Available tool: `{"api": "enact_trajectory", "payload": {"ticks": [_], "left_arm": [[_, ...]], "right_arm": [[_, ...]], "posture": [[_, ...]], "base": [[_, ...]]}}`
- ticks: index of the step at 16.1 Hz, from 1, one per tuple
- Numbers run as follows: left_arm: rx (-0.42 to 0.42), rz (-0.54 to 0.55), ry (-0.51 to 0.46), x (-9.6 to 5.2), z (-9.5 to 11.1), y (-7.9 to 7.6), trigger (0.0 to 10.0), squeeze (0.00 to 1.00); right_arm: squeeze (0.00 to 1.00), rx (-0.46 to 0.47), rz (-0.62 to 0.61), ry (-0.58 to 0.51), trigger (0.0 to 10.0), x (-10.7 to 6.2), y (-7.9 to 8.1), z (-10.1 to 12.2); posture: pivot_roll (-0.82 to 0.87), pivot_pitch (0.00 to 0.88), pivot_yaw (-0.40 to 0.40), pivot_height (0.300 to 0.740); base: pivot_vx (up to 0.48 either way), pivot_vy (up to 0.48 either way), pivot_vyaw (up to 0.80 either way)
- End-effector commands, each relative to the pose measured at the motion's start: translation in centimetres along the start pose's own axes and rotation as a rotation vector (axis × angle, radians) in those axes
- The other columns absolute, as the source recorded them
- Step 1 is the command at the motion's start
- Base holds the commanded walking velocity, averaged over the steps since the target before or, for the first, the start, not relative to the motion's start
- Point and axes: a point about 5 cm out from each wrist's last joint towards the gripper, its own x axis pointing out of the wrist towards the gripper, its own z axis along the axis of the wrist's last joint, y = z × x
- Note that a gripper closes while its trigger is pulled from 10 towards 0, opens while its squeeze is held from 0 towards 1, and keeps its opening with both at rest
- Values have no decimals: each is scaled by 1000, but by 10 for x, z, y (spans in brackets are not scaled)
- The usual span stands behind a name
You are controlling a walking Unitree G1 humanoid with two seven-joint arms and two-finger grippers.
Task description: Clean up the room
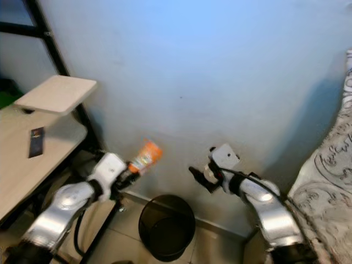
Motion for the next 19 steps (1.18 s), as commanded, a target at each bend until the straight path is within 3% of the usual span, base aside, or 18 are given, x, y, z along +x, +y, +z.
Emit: {"api": "enact_trajectory", "payload": {"ticks": [1,2,5,6,13,19], "left_arm": [[59,-51,-28,6,5,-1,10000,0],[99,-86,-20,12,5,-4,10000,0],[60,-175,-69,31,10,-12,10000,0],[49,-247,-75,40,10,-22,10000,0],[112,-298,-28,54,5,-31,10000,0],[164,-281,-12,58,3,-31,10000,0]], "right_arm": [[0,-52,71,-1,10000,-1,2,6],[0,-69,118,25,10000,-5,1,5],[0,-110,224,88,10000,-17,1,2],[0,-127,266,127,10000,-24,2,0],[0,-133,304,289,10000,-46,5,-20],[0,-134,324,312,10000,-52,7,-22]], "posture": [[29,0,41,740],[22,0,40,740],[-3,0,39,740],[-26,0,45,740],[-80,0,60,740],[-96,0,59,740]], "base": [[0,0,0],[0,0,0],[0,0,0],[0,0,0],[0,0,0],[0,0,0]]}}
